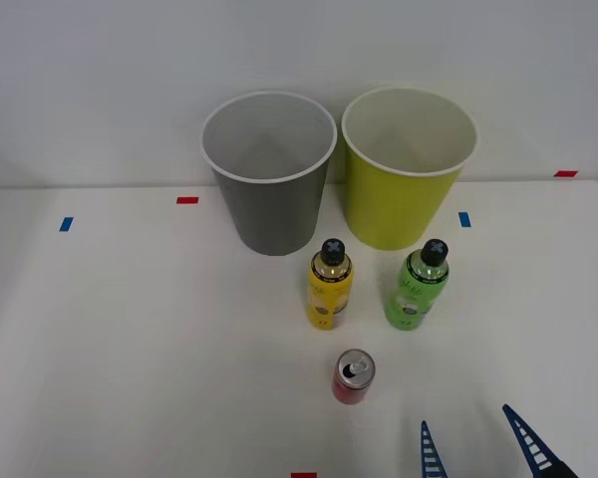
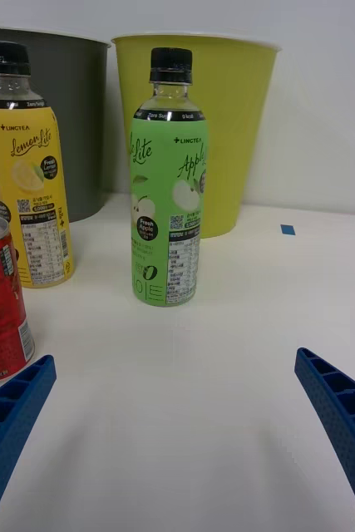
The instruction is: Put cans in the gray bin, plastic bottles in the light green bin
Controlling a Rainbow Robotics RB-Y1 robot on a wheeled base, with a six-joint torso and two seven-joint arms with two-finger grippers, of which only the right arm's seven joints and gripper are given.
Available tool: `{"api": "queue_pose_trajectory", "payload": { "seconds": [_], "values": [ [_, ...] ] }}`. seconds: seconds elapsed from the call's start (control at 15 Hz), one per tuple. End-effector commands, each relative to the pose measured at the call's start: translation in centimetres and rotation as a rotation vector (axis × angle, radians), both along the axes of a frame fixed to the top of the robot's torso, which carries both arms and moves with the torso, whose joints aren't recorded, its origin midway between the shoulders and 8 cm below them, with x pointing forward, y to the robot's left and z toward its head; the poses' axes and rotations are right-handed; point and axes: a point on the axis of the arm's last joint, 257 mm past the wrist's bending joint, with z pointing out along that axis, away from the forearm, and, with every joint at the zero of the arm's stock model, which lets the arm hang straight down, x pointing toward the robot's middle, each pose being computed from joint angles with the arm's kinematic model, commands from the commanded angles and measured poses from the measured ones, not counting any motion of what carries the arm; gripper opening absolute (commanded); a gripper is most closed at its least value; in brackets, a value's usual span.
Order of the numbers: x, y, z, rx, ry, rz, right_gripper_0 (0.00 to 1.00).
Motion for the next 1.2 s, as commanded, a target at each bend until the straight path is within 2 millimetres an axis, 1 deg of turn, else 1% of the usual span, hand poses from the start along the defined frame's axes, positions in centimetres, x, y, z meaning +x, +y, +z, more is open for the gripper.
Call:
{"api": "queue_pose_trajectory", "payload": {
  "seconds": [0.07, 1.2],
  "values": [
    [0.0, 0.0, 0.0, 0.0, 0.0, 0.0, 1.0],
    [0.0, 0.0, 0.0, 0.0, 0.0, 0.0, 1.0]
  ]
}}
